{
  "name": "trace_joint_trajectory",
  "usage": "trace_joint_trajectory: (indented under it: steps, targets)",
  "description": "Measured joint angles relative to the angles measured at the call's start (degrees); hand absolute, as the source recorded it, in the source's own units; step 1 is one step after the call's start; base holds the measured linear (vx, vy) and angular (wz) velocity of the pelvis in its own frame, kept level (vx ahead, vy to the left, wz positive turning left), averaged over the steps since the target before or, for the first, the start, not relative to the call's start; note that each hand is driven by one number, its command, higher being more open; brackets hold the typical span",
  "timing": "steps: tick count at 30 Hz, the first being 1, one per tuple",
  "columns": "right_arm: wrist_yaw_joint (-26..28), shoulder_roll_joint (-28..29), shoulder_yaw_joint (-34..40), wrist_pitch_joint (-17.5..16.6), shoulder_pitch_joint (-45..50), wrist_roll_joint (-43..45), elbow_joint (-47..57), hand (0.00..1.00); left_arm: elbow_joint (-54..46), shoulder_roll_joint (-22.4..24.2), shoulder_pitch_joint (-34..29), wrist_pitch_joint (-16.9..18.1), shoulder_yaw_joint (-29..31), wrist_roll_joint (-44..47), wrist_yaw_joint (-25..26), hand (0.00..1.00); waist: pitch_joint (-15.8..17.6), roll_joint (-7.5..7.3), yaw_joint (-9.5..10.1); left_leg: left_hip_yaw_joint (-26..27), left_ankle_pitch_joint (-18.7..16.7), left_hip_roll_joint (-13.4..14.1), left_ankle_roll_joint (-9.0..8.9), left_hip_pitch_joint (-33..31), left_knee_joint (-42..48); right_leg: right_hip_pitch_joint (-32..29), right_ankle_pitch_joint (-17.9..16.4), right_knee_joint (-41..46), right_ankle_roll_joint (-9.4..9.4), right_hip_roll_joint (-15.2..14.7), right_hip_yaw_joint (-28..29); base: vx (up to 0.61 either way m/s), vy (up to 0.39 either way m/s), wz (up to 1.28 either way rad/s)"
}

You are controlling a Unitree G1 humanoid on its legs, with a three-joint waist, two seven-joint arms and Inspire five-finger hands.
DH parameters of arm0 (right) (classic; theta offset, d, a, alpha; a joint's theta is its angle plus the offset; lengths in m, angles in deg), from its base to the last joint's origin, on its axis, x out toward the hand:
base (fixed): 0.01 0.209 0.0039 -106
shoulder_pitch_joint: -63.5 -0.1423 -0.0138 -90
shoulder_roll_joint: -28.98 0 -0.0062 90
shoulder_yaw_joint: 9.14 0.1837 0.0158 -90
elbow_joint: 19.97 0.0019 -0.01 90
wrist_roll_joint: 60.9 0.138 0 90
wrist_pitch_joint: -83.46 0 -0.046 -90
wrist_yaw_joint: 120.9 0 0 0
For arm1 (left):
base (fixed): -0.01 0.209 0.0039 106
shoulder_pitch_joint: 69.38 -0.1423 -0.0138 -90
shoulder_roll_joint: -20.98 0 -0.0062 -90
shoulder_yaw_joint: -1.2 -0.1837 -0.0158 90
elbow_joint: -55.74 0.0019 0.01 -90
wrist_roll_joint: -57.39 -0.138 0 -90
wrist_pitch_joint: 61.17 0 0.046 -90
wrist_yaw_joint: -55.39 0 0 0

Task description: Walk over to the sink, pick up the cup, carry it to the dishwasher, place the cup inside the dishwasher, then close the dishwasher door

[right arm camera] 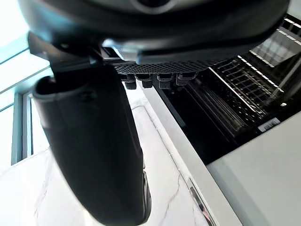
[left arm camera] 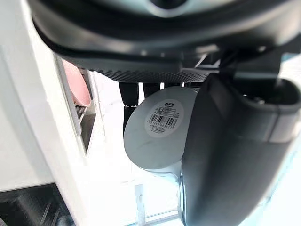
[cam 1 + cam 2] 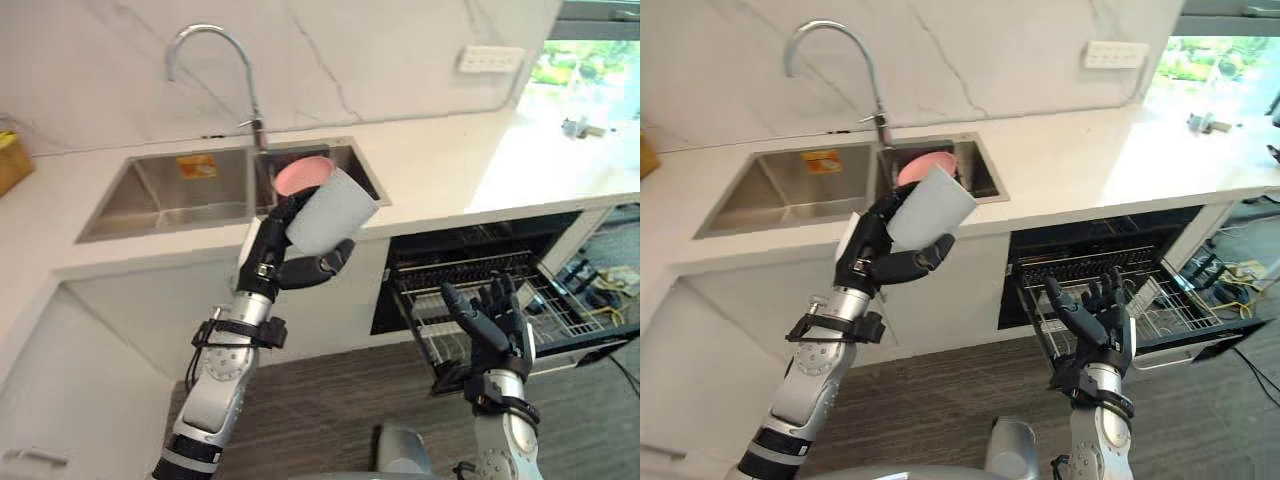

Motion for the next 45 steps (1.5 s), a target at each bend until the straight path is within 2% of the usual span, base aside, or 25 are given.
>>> trace_joint_trajectory:
  steps: [2, 5, 7, 9, 10, 11, 12, 13, 14, 15, 17, 18, 19, 20, 21, 22, 23, 27, 31, 34, 38, 42, 43, 44, 45]
  targets:
    - [0.59, -0.01, -0.11, -0.05, -0.61, -0.01, 0.5, 1.0, 0.0, -0.52, 0.41, -0.17, -1.19, -0.51, -0.09, 0.0, 0.21, 0.52, 0.07, -0.27, -0.05, -2.47, 1.81, -0.64, -1.62, 0.72, 1.34, -2.1, 0.2, 1.83, 0.67, 0.04, 0.029, -0.81]
    - [1.09, 1.05, -1.86, -0.15, -0.34, -0.09, 3.31, 1.0, 0.06, -0.74, 0.21, -0.06, -1.16, -0.61, -0.32, 0.0, 1.41, 0.03, 1.05, 3.89, -3.77, -1.39, 1.57, 0.68, 0.57, 0.09, 0.34, 0.03, -1.47, 2.79, -1.55, -0.08, 0.001, -0.73]
    - [1.0, 0.95, -1.79, -0.62, -0.33, -0.13, 5.71, 1.0, 0.03, -1.11, 0.27, 0.04, -2.24, -0.65, -0.98, 0.0, 1.7, 0.53, 0.01, 4.14, -7.05, -0.82, 2.19, -1.31, 5.3, -2.15, -1.64, 3.39, -1.84, 2.27, -1.01, -0.06, 0.03, -0.16]
    - [0.13, 0.03, -1.29, -0.86, -0.29, -0.18, 6.34, 1.0, 0.08, -0.73, 0.09, 0.03, -3.54, -0.63, -2.05, 0.0, 1.43, 2.64, -0.43, 4.94, -9.29, 1.08, 4.16, -1.07, 8.48, -1.66, -6.87, 7.46, -2.22, 2.88, -3.16, 0.16, 0.034, 0.04]
    - [-0.1, -0.01, -1.32, -0.86, -0.47, -0.17, 6.43, 1.0, -0.01, -0.64, 0.15, 0.07, -3.68, -0.6, -2.13, 0.0, 1.42, 3.2, -0.2, 5.89, -9.4, 2.22, 4.47, -2.26, 13.39, -1.41, -7.62, 7.72, -1.61, 3.16, -3.19, 0.26, 0.005, -0.01]
    - [-0.52, -0.22, -1.18, -0.64, -0.51, -0.28, 6.72, 1.0, 0.02, 0.07, -0.14, 0.02, -3.99, -0.51, -1.84, 0.0, 1.75, 3.99, -0.28, 6.56, -7.31, 6.19, 6.9, -7.37, 28.13, 0.11, -9.07, 8.14, -2.12, 4.23, -3.76, 0.22, 0.0, -0.05]
    - [-0.59, -0.34, -1.25, -0.3, -0.42, -0.46, 7.16, 1.0, 0.02, 0.35, -0.54, -0.01, -4.12, -0.48, -1.73, 0.0, 1.93, 4.37, -0.13, 6.03, -3.82, 8.02, 8.0, -9.87, 34.79, 1.45, -9.77, 7.82, -2.05, 4.75, -3.81, 0.33, 0.03, -0.15]
    - [-0.71, -0.49, -1.18, 0.26, -0.34, -1.18, 9.04, 1.0, 0.06, 0.93, -2.68, 0.02, -4.19, -0.44, -1.76, 0.0, 2.12, 4.45, 0.26, 2.45, 7.89, 10.43, 4.75, -15.34, 47.03, 6.44, -10.51, 4.72, -2.13, 5.18, -2.64, 0.31, 0.065, -0.19]
    - [-0.74, -0.76, -0.91, 0.15, -0.4, -1.17, 9.82, 1.0, 0.09, 1.41, -3.4, 0.04, -4.29, -0.43, -1.77, 0.0, 2.03, 4.26, 0.44, 1.92, 6.23, 10.38, 3.65, -16.4, 47.22, 7.83, -10.51, 3.41, -2.08, 5.1, -2.1, 0.33, 0.091, -0.26]
    - [-0.75, -1.06, -0.44, 0.14, -0.51, -1.13, 10.69, 1.0, 0.15, 1.77, -3.89, 0.14, -4.54, -0.44, -1.77, 0.0, 1.78, 4.15, 0.63, 1.74, 4.32, 9.68, 3.57, -17.3, 45.71, 8.92, -10.42, 2.13, -1.92, 4.74, -1.41, 0.26, 0.085, -0.33]
    - [-0.69, -2.44, 1.0, -0.63, -2.1, -0.7, 11.71, 1.0, 1.3, 1.98, -4.08, 2.11, -5.58, -0.56, -1.66, 0.0, 1.26, 3.41, 1.68, -0.7, -0.53, 4.35, 4.33, -19.36, 28.03, 10.78, -9.5, -2.17, -0.41, 2.79, 2.47, 0.34, 0.141, -0.71]
    - [-0.62, -3.02, 1.05, -0.68, -3.0, -0.62, 11.61, 1.0, 1.31, 1.94, -4.13, 2.7, -5.62, -0.68, -1.48, 0.0, 1.04, 3.3, 1.9, -4.29, -0.4, 1.98, 3.82, -19.73, 18.98, 10.66, -9.25, -3.05, 0.13, 2.23, 4.31, 0.36, 0.191, -1.07]
    - [-0.31, -3.68, 0.92, -0.7, -3.9, -0.47, 11.29, 1.0, 1.29, 2.01, -4.14, 3.25, -5.62, -0.78, -0.72, 0.0, 0.92, 3.35, 2.1, -10.42, 0.87, -0.7, 2.16, -19.65, 8.02, 10.14, -9.05, -3.84, 1.15, 1.88, 7.1, 0.3, 0.185, -0.99]
    - [-0.02, -3.95, 0.84, -0.7, -4.31, -0.41, 10.93, 1.0, 1.27, 2.0, -4.13, 3.4, -5.62, -0.88, -0.15, 0.0, 0.77, 3.47, 2.21, -12.81, 2.09, -1.32, 1.31, -19.36, 3.58, 9.69, -9.03, -3.98, 1.82, 1.82, 8.56, 0.3, 0.235, -1.29]
    - [0.62, -4.39, 0.7, -0.69, -4.79, -0.12, 9.93, 1.0, 1.34, 2.0, -4.38, 3.43, -5.59, -1.5, 1.09, 0.0, -0.06, 3.77, 2.61, -13.51, 8.85, -1.94, -0.69, -18.46, -1.61, 8.66, -9.01, -3.96, 3.52, 1.87, 11.77, 0.25, 0.218, -1.09]
    - [0.7, -4.6, 0.73, -0.69, -4.77, -0.11, 9.77, 1.0, 1.33, 2.04, -4.51, 3.44, -5.6, -1.65, 1.47, 0.0, -0.7, 4.41, 2.5, -12.9, 13.48, -1.97, -0.98, -17.79, -3.19, 8.31, -8.85, -4.02, 4.65, 2.12, 12.88, 0.33, 0.275, -1.11]
    - [0.73, -3.86, 0.68, -0.76, -4.8, -0.07, 8.56, 1.0, 1.83, 1.78, -4.46, 3.53, -5.54, -1.66, 2.0, 0.0, -1.84, 3.74, 1.49, -11.1, 14.14, -3.05, -0.91, -16.74, -4.15, 8.22, -8.49, -4.69, 6.14, 0.98, 13.98, 0.32, 0.269, -0.65]
    - [0.66, -3.6, 0.76, -0.73, -4.82, -0.09, 8.31, 1.0, 1.89, 1.17, -2.41, 3.55, -4.92, -1.52, 2.94, 0.0, -2.94, 1.99, -0.05, -7.6, 13.83, -6.25, -0.19, -13.25, -7.21, 9.45, -7.1, -7.71, 8.32, -2.49, 12.71, 0.2, 0.21, -0.44]
    - [2.76, -3.51, 0.91, -0.66, -4.76, 0.87, 8.8, 1.0, 1.65, 1.29, 1.96, 4.19, -5.12, 0.12, 2.85, 0.0, -3.5, 1.89, -0.44, -6.66, 13.09, -7.1, 1.05, -11.43, -8.02, 10.69, -6.96, -8.23, 8.57, -3.71, 10.58, 0.09, 0.091, -0.14]
    - [7.82, -3.36, 0.42, 0.3, -4.77, 4.8, 9.84, 1.0, 1.65, 1.92, 5.28, 5.15, -5.63, 2.63, 2.82, 0.0, -3.5, 1.86, -0.85, -6.52, 12.57, -7.14, 1.91, -11.39, -9.13, 10.26, -6.77, -8.44, 8.9, -3.79, 9.39, 0.01, 0.033, 0.0]
    - [18.66, -3.33, -1.38, 5.0, -4.79, 13.59, 10.96, 1.0, 1.99, 2.57, 5.77, 6.93, -5.86, 6.52, 2.81, 0.0, -3.49, 1.18, -0.89, -5.12, 12.16, -7.14, 2.58, -11.06, -9.72, 9.8, -6.45, -9.37, 9.45, -3.66, 9.03, -0.03, 0.009, -0.17]
    - [25.29, -3.35, -1.63, 10.74, -4.97, 20.03, 10.94, 1.0, 4.45, 3.94, 5.87, 9.25, -5.83, 6.79, 2.93, 0.0, -3.57, 0.01, -0.2, -2.8, 11.73, -7.13, 3.07, -10.98, -9.55, 8.48, -5.23, -9.63, 9.65, -3.11, 9.64, -0.11, 0.008, -0.33]
    - [26.86, -3.35, -2.44, 12.95, -5.39, 22.22, 10.89, 1.0, 5.19, 3.96, 5.91, 9.88, -5.72, 6.7, 3.11, 0.0, -3.52, -0.31, 0.55, -0.46, 11.16, -6.48, 3.24, -11.06, -8.76, 7.66, -3.63, -11.04, 9.13, -2.59, 9.15, -0.14, 0.015, -0.66]
    - [27.49, -3.34, -2.88, 13.68, -5.48, 22.84, 10.89, 1.0, 5.78, 3.98, 6.01, 10.23, -5.72, 6.55, 3.18, 0.0, -3.59, -0.44, 0.63, 0.32, 11.05, -6.12, 3.34, -11.08, -8.61, 7.69, -3.96, -11.81, 8.88, -2.65, 8.58, -0.13, 0.024, -0.75]
    - [28.42, -3.37, -3.75, 14.64, -5.7, 23.87, 10.88, 1.0, 6.2, 4.07, 6.02, 10.28, -5.73, 6.2, 3.33, 0.0, -3.67, -0.53, 0.64, 1.37, 11.01, -5.87, 3.36, -11.04, -8.61, 7.62, -4.32, -12.25, 7.97, -4.14, 4.65, -0.08, 0.043, -0.7]
